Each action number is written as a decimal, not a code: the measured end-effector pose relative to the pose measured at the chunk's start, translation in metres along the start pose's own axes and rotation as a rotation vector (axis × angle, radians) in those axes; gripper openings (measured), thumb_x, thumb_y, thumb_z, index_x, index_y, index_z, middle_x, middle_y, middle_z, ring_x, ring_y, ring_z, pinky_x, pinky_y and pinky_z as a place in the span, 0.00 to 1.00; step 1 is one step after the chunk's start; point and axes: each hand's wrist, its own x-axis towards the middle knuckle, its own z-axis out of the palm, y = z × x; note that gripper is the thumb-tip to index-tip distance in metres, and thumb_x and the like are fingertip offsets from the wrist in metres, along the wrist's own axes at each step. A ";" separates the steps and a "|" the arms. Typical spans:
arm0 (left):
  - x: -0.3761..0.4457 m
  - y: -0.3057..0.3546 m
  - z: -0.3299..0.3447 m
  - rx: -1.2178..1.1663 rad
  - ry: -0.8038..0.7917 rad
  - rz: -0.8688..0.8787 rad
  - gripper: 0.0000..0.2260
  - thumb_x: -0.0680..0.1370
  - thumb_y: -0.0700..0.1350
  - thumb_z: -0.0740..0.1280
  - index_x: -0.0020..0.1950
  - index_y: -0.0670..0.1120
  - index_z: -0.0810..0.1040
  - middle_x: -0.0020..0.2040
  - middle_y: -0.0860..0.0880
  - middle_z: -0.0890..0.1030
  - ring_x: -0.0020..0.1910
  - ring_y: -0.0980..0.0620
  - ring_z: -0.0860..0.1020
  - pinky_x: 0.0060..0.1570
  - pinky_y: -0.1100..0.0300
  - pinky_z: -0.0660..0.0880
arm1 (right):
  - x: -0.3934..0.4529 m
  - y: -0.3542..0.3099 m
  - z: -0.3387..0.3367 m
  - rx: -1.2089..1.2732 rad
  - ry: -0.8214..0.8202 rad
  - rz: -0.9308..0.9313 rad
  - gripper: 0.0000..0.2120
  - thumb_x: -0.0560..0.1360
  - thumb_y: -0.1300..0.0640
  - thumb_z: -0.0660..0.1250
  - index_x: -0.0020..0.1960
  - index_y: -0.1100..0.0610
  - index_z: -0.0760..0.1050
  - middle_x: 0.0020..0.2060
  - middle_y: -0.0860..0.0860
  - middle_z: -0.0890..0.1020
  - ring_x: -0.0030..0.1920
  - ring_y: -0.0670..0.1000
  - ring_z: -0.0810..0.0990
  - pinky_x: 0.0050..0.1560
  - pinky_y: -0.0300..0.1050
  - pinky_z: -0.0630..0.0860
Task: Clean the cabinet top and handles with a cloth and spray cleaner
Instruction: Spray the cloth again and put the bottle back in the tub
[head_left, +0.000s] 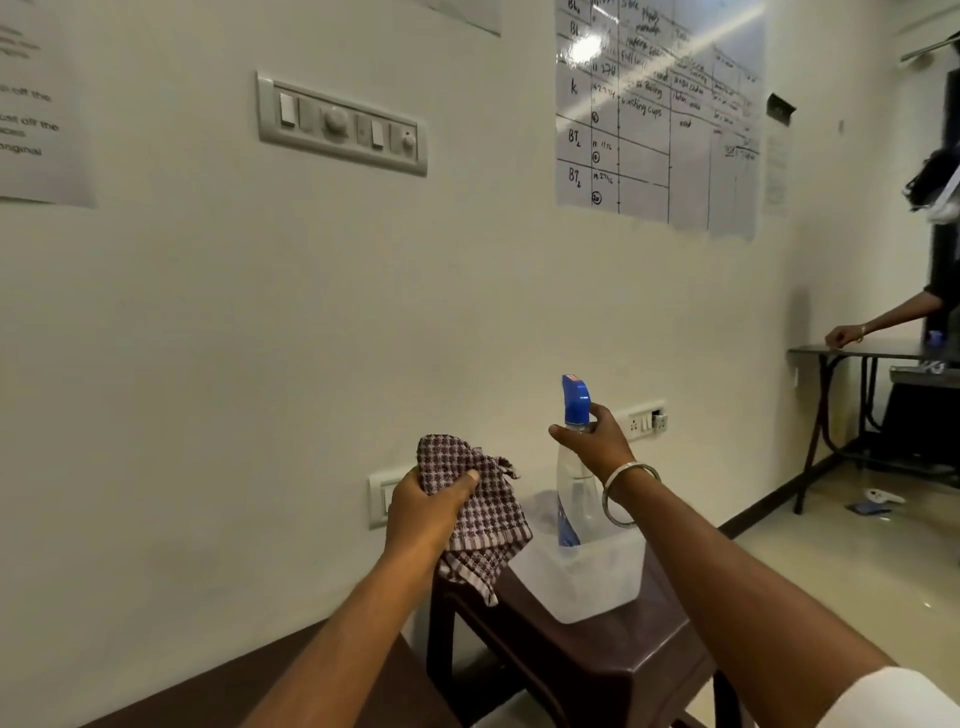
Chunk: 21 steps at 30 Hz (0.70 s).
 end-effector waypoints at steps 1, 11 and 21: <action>0.001 0.000 -0.002 -0.002 0.006 -0.001 0.15 0.73 0.47 0.74 0.58 0.46 0.77 0.50 0.47 0.83 0.45 0.49 0.83 0.41 0.57 0.79 | 0.001 0.000 0.001 0.004 -0.007 -0.011 0.33 0.72 0.54 0.72 0.72 0.57 0.61 0.57 0.56 0.76 0.53 0.54 0.75 0.56 0.46 0.71; -0.002 0.000 -0.026 -0.016 0.047 0.012 0.12 0.74 0.46 0.73 0.54 0.48 0.76 0.49 0.48 0.83 0.46 0.49 0.82 0.43 0.57 0.78 | -0.006 -0.015 0.008 0.050 0.075 -0.118 0.17 0.72 0.63 0.66 0.59 0.60 0.67 0.42 0.53 0.73 0.38 0.50 0.71 0.38 0.41 0.70; -0.003 0.022 -0.048 -0.014 0.125 0.069 0.11 0.76 0.45 0.71 0.57 0.47 0.75 0.49 0.47 0.81 0.46 0.49 0.81 0.43 0.58 0.77 | -0.027 -0.102 0.009 0.035 0.123 -0.504 0.13 0.75 0.54 0.67 0.58 0.56 0.72 0.45 0.57 0.81 0.41 0.54 0.81 0.46 0.43 0.78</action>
